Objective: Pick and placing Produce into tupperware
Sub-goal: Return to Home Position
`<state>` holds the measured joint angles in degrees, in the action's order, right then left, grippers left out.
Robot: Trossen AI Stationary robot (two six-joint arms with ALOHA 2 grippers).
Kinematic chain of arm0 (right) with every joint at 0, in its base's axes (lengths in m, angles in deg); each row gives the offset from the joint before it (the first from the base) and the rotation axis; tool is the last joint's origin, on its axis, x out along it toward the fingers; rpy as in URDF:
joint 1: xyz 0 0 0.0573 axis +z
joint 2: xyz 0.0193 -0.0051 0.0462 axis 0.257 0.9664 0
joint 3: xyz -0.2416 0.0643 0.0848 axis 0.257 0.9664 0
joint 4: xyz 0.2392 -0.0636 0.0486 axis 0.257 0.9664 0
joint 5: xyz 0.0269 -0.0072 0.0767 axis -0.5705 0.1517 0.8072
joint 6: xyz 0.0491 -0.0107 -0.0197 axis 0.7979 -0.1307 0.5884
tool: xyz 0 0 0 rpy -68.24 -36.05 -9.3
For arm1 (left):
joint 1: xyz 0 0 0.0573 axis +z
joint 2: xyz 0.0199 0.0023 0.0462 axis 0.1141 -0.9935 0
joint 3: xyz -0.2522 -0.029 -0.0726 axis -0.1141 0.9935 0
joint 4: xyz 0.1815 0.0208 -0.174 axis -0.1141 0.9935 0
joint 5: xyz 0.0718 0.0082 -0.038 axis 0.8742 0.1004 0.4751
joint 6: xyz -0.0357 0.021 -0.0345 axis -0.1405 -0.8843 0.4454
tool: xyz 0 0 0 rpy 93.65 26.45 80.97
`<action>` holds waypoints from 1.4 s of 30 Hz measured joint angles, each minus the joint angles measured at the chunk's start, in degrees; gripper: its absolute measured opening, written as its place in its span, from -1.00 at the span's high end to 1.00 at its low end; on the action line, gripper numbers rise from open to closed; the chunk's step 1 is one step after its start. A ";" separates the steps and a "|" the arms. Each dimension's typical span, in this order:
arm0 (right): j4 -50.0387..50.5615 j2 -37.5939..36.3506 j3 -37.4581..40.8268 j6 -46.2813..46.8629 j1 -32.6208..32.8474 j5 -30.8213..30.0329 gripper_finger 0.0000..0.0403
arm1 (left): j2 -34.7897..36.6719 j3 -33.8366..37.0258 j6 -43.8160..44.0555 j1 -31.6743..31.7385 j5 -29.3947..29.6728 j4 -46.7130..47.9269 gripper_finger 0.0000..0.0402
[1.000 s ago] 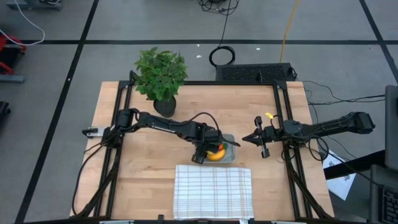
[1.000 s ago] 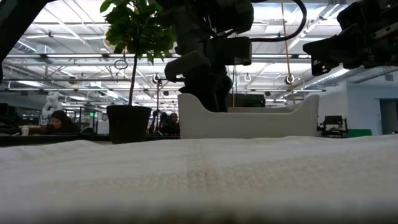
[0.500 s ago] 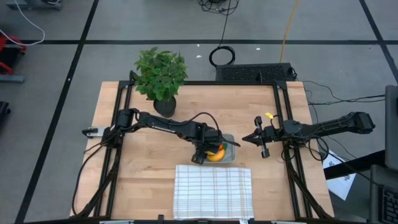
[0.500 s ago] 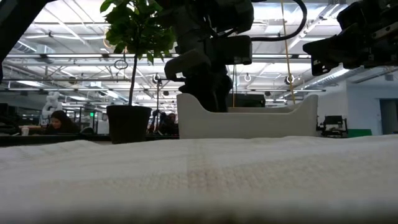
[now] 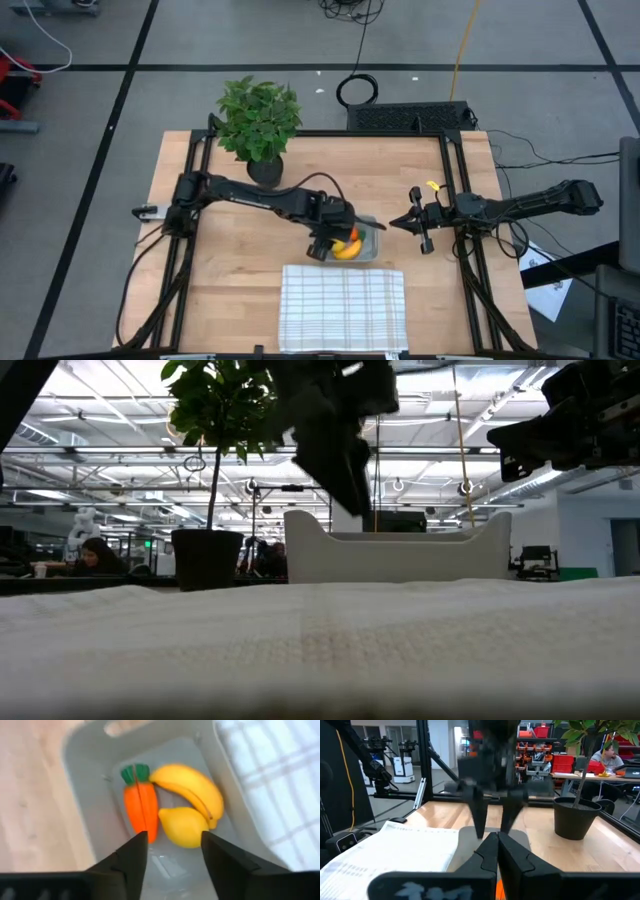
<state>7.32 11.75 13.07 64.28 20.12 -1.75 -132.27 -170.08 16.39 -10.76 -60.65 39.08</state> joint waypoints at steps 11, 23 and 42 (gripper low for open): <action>0.02 0.00 0.00 0.45 0.03 0.05 1.00 | 4.06 0.00 4.82 -1.01 -0.78 9.06 0.95; -0.23 -0.06 0.01 0.46 0.03 0.23 1.00 | 7.28 1.27 3.40 -4.21 2.85 8.61 1.00; -0.30 -0.11 0.01 1.51 0.03 0.26 1.00 | 41.89 35.26 9.86 -4.86 12.30 -29.82 1.00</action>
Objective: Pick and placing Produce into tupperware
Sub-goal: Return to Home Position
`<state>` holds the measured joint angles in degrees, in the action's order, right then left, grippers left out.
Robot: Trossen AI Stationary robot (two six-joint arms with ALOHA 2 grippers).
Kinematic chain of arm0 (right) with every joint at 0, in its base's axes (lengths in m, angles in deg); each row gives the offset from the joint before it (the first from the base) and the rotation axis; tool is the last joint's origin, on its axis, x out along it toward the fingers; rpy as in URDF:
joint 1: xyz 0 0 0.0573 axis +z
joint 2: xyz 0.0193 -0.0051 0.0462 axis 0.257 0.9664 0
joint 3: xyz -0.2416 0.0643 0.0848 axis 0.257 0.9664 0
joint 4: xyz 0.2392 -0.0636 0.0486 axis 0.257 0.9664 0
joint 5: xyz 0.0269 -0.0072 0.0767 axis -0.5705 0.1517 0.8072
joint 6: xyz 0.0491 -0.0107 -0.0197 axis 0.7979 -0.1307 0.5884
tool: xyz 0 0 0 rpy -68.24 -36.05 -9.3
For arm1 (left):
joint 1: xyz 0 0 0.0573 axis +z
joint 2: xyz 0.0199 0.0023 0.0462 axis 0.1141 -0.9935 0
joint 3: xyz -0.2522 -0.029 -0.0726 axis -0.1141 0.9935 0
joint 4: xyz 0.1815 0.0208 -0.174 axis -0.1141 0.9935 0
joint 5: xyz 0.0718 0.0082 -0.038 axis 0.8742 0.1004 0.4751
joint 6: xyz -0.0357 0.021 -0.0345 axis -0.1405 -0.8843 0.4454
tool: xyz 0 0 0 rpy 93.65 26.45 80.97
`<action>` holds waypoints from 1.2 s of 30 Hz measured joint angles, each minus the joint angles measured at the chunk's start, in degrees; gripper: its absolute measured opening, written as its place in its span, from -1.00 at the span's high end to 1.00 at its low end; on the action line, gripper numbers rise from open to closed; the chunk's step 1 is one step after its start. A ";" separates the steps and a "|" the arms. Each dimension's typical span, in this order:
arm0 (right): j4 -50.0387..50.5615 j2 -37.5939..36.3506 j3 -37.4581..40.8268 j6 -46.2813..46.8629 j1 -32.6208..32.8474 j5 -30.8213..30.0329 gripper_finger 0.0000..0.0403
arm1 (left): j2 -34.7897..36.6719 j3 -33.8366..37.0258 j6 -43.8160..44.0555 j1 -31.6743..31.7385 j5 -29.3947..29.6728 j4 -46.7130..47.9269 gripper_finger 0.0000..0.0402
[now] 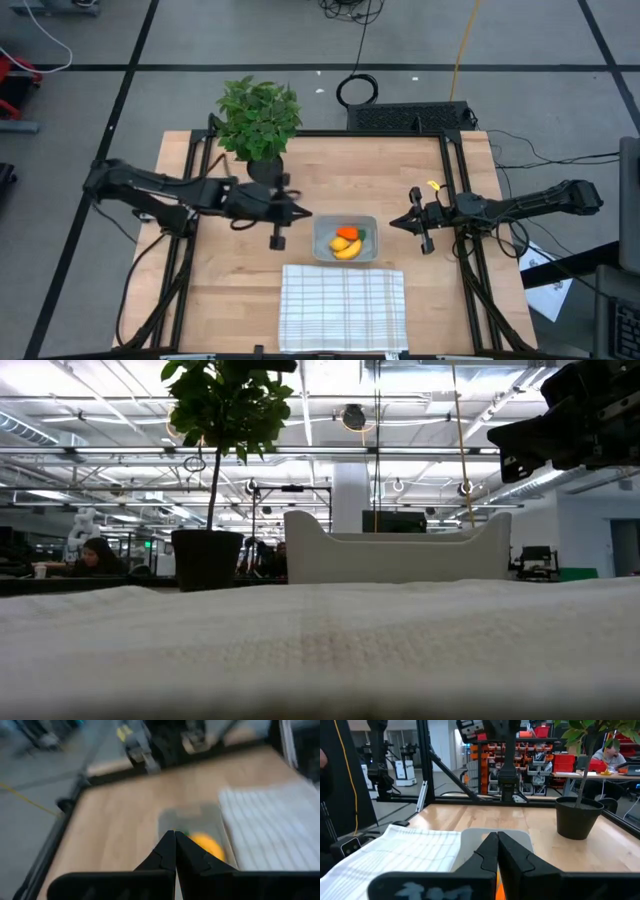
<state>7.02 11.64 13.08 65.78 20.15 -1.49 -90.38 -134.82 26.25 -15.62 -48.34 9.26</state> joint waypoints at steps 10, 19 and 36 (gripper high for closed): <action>-2.34 -0.59 0.01 1.39 0.00 0.00 1.00 | 7.58 18.29 1.01 2.31 8.10 -20.41 1.00; -1.72 -3.93 0.01 2.41 -0.09 -1.51 1.00 | 29.09 30.66 1.07 4.24 -1.82 -24.77 1.00; 6.98 -13.38 0.00 5.38 -0.07 -1.32 1.00 | 47.59 57.45 6.38 1.05 -8.40 -43.28 1.00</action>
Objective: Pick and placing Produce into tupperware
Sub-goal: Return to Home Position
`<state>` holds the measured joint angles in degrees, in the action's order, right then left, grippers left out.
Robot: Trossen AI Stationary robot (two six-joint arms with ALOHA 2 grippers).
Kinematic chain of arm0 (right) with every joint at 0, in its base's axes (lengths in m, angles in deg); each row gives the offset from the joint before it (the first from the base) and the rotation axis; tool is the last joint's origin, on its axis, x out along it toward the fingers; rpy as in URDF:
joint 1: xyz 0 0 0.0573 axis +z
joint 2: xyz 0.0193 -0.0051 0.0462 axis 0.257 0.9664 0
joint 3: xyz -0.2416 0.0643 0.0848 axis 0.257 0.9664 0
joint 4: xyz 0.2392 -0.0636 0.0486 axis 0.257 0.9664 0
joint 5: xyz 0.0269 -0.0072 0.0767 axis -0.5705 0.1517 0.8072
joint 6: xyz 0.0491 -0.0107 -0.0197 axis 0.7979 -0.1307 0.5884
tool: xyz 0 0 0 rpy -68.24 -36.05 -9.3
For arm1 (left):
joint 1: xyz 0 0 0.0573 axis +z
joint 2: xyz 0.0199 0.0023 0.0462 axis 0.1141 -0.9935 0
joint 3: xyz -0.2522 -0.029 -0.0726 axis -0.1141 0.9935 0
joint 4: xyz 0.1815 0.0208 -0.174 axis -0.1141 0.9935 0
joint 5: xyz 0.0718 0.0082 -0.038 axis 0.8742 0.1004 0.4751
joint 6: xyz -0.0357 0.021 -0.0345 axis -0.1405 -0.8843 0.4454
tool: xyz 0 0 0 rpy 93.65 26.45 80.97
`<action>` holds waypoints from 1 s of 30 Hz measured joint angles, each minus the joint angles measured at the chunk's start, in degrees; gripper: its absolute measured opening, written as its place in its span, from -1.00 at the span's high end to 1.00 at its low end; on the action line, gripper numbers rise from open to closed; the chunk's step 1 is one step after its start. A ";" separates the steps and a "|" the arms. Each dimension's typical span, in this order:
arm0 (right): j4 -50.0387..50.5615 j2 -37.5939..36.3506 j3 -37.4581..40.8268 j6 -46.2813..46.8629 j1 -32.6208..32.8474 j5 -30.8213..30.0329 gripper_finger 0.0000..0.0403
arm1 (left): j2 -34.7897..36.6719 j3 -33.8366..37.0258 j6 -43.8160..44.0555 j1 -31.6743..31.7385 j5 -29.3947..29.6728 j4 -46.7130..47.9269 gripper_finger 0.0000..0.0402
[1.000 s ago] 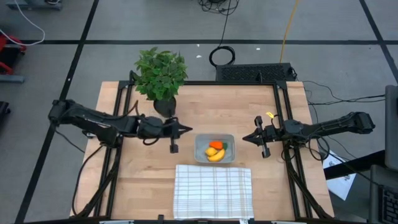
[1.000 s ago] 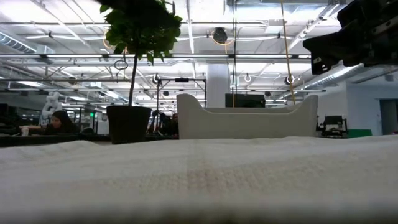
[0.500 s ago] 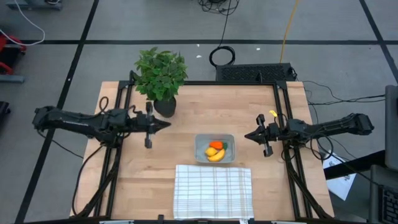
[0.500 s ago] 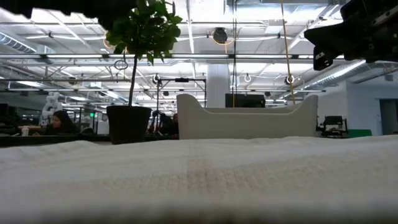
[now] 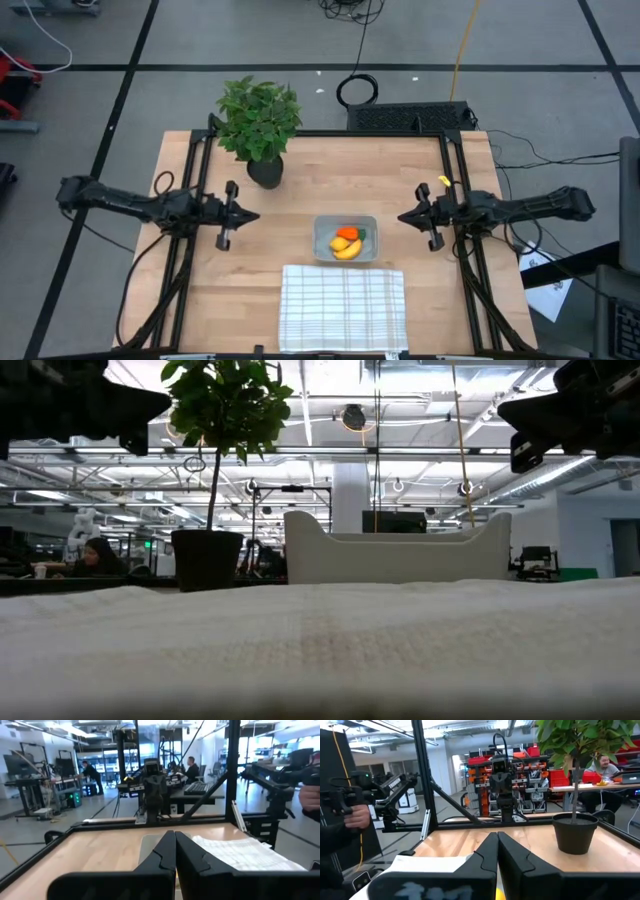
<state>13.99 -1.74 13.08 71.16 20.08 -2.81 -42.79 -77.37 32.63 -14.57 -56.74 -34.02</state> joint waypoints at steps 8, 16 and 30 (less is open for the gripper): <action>4.83 -5.93 -0.01 0.00 0.04 0.15 1.00 | 10.78 -1.86 -1.58 -0.02 -2.01 16.07 1.00; 7.93 -10.43 0.02 -0.20 0.07 3.82 1.00 | 18.13 -3.14 -2.89 -0.02 -3.35 25.78 1.00; 8.78 -11.38 0.02 -0.22 0.07 3.73 1.00 | 18.70 -3.14 0.45 -0.02 -2.73 26.76 1.00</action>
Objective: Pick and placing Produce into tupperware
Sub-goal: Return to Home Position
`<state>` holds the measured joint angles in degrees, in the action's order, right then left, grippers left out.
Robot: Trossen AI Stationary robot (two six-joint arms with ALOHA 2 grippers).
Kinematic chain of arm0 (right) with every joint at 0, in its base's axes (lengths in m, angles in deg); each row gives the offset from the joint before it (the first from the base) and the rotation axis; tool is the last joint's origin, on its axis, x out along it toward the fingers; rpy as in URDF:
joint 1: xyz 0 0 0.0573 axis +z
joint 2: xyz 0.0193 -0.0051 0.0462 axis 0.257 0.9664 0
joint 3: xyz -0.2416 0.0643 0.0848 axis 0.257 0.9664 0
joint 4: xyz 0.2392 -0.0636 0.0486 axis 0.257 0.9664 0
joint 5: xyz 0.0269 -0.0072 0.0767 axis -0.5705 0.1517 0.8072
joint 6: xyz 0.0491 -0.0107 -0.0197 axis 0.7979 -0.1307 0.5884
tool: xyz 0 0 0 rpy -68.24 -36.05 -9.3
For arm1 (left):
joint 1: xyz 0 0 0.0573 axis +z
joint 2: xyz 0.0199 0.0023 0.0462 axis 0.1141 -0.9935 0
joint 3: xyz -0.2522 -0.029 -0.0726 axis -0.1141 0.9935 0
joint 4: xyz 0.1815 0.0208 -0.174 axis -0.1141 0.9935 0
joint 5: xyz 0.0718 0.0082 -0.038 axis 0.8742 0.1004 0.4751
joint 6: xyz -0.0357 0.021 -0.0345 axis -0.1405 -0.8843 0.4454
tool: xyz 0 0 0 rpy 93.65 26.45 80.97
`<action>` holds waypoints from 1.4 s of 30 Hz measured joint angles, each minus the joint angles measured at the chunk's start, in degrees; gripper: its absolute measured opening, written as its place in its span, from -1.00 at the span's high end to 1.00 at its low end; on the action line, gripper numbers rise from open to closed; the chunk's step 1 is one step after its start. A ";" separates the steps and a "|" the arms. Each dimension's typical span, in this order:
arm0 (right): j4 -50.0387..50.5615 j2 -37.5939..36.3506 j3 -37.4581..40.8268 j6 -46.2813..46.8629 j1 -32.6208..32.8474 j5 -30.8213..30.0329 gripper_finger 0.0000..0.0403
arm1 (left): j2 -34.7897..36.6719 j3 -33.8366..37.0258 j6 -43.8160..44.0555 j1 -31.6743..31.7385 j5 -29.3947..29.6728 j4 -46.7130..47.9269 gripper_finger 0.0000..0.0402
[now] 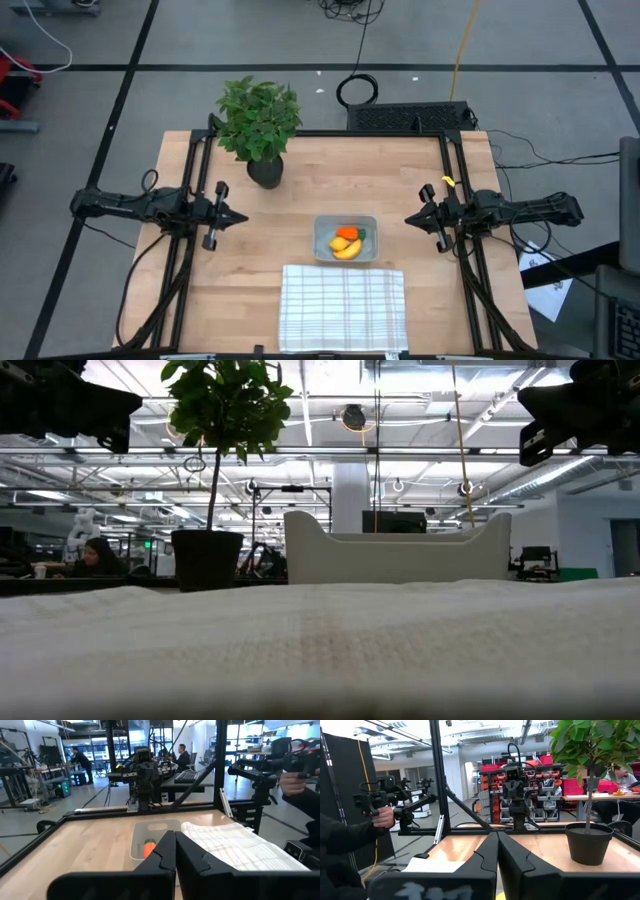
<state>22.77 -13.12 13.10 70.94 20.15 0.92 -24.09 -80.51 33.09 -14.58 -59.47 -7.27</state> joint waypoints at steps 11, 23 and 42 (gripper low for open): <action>-0.35 0.02 0.00 0.46 0.00 0.55 1.00 | 0.00 0.00 -0.79 0.00 0.09 -0.10 1.00; -0.31 0.02 0.00 0.42 0.00 0.59 1.00 | 0.00 0.00 -1.73 0.00 0.13 -0.12 0.92; -0.31 0.02 -0.01 0.42 0.00 0.63 1.00 | 0.00 0.02 -1.60 0.00 0.22 -0.14 0.89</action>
<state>22.47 -13.10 13.08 71.36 20.15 1.55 -24.09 -80.49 31.49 -14.58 -59.25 -7.41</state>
